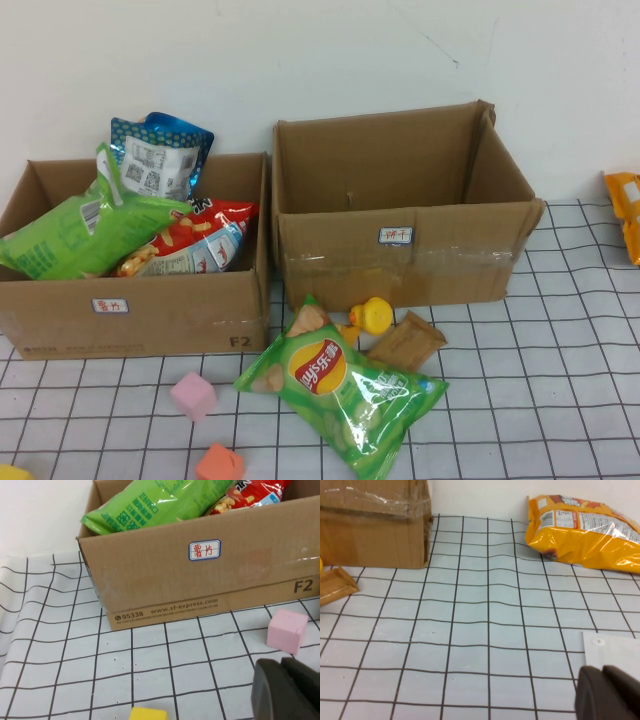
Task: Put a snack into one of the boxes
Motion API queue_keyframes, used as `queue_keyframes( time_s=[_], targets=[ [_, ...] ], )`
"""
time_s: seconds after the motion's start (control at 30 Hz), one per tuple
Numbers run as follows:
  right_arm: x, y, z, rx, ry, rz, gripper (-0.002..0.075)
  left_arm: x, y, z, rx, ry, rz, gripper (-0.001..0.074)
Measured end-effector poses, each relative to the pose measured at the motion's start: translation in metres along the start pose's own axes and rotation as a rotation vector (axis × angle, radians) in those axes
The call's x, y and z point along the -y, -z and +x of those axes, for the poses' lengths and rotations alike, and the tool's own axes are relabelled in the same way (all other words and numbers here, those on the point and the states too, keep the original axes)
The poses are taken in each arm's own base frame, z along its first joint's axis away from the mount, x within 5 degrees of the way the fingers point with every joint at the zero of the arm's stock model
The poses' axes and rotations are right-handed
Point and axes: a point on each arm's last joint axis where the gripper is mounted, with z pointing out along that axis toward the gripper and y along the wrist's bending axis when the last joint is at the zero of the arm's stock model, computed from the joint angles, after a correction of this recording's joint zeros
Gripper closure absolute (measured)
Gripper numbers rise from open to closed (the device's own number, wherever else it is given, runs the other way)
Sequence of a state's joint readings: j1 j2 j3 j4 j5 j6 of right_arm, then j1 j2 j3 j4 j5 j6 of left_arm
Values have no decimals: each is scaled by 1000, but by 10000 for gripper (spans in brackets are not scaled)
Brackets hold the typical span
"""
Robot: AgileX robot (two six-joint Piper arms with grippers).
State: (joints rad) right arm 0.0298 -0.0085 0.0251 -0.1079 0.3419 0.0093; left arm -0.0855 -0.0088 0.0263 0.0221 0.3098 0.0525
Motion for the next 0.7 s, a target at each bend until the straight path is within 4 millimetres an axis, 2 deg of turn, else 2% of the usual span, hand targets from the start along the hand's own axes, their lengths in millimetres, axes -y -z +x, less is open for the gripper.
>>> queue_keyframes(
  time_s=[0.7],
  targets=[
    [0, 0, 0, 0, 0, 0, 727, 0, 0, 0, -13, -13, 4, 736]
  ],
)
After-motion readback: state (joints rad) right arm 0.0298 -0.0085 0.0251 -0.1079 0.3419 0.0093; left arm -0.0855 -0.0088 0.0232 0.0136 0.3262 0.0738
